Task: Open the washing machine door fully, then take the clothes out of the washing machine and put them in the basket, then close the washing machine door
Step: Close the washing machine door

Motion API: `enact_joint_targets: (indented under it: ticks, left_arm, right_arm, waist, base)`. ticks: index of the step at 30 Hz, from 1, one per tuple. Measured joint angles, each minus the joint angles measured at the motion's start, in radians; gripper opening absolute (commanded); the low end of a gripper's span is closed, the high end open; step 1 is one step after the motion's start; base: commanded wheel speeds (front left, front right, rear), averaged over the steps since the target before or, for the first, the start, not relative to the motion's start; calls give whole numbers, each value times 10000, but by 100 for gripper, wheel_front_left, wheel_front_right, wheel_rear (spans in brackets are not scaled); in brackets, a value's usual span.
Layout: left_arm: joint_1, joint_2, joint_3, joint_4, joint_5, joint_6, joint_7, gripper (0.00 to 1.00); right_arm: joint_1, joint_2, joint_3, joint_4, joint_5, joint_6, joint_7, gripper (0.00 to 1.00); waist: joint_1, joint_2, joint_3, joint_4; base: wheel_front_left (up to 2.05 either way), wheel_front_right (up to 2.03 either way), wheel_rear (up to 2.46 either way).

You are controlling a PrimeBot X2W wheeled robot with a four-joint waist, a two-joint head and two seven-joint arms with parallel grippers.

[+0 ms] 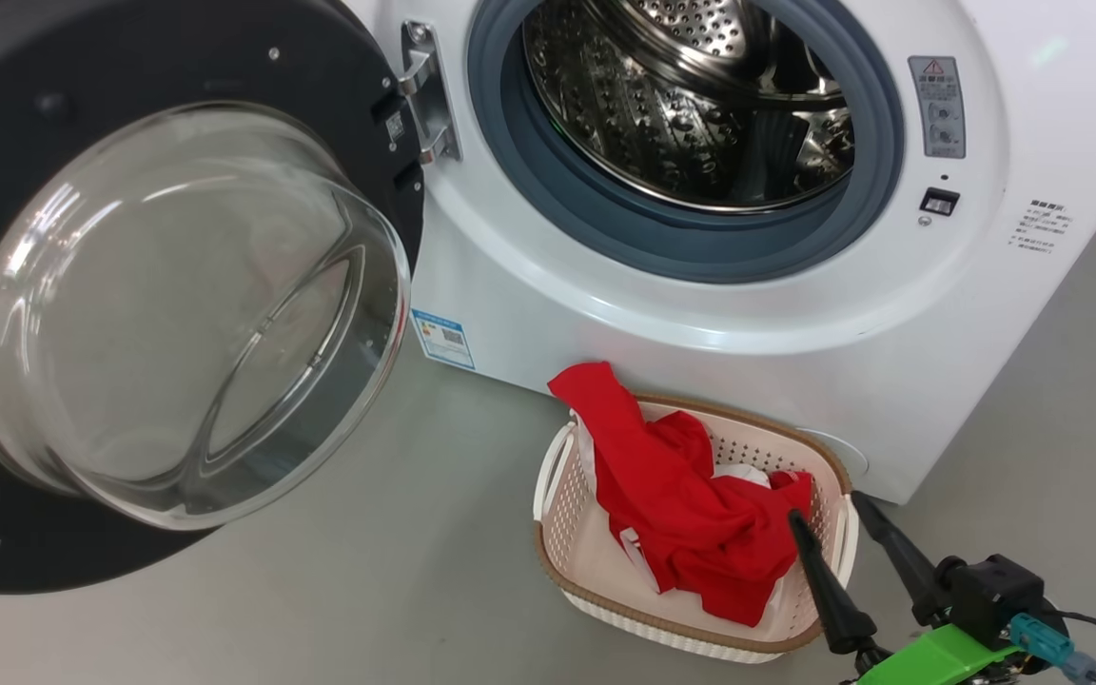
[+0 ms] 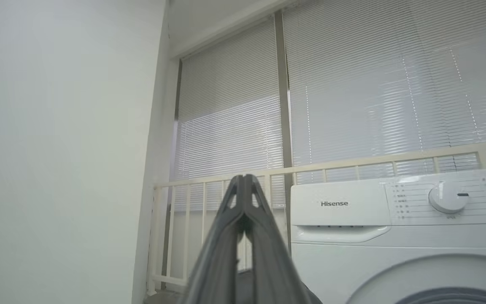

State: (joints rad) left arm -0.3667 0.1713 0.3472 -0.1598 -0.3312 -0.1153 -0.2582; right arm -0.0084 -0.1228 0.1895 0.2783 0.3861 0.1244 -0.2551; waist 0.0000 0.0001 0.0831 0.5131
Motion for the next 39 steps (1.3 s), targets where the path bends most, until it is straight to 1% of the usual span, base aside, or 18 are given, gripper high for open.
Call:
enact_joint_targets:
  ticks: [3,4,7,9,11,13,14,17,18,19,23,27,30,33,39]
  left_arm:
    - [-1151,763,525,729,-268,-23,-2,0]
    - [-1505,947,713,1083,-543,-84,-2,0]
    - [-2438,1488,1122,2468,-1390,-84,25,0]
    - [-3080,1785,1398,3411,-1983,-84,470,0]
    - [-3642,2100,1626,4349,-2458,-42,1166,0]
    - [-4121,2428,1737,5338,-2880,128,2213,0]
    - [-4329,2514,1801,5708,-3145,217,2610,0]
    - [-4916,2738,1812,6826,-3783,476,4245,0]
    - [-5041,2847,1737,7091,-3860,593,4713,0]
    - [-5242,3066,1611,7568,-3977,639,5770,0]
    - [-5399,3413,1227,8167,-4130,842,7346,0]
    - [-5398,3490,752,8575,-4197,980,8740,0]
    - [-5397,3542,604,8713,-4236,1089,9423,0]
    - [-5393,3591,343,8715,-4226,1089,9969,0]
    - [-5323,3595,63,8485,-4288,1060,10748,0]
  right_arm:
    - [0,-8,-140,-31,-2,0,0,100]
    - [0,-6,-150,-44,-6,0,-2,100]
    - [-2,4,-174,-67,-81,0,0,100]
    - [-1,8,-196,-90,-81,0,0,100]
    - [-2,13,-205,-102,-82,0,0,100]
    - [-2,15,-211,-105,-84,0,-2,100]
    - [-3,13,-219,-107,-84,0,-2,100]
    - [-5,6,-205,-102,-84,0,-2,100]
    - [-8,-4,-207,-105,-84,0,-2,100]
    - [-10,-8,-196,-100,-86,0,-2,100]
    - [-17,-25,-180,-96,-94,0,-2,100]
    - [-189,-36,-173,-71,-94,0,-2,100]
    - [-242,-38,-173,-75,-94,0,-2,100]
    - [-240,-35,-182,-84,-94,0,-2,100]
    - [-211,-23,-240,-115,-94,0,-2,100]
  waist:
    - [0,-1,106,33]
    - [0,0,132,45]
    - [0,0,203,79]
    - [0,0,243,102]
    - [0,0,289,124]
    - [0,0,339,147]
    - [0,0,371,159]
    - [0,0,449,202]
    - [0,0,479,216]
    - [0,0,528,242]
    - [0,0,625,280]
    - [0,0,672,300]
    - [0,0,678,299]
    - [0,0,673,295]
    - [0,0,649,286]
  base:
    - [0,0,0]
    - [0,0,0]
    - [0,0,0]
    - [0,0,0]
    - [0,0,0]
    - [0,0,0]
    - [0,0,0]
    - [0,0,0]
    - [0,0,0]
    - [0,0,0]
    - [0,0,0]
    - [0,0,0]
    - [0,0,0]
    - [0,0,0]
    - [0,0,0]
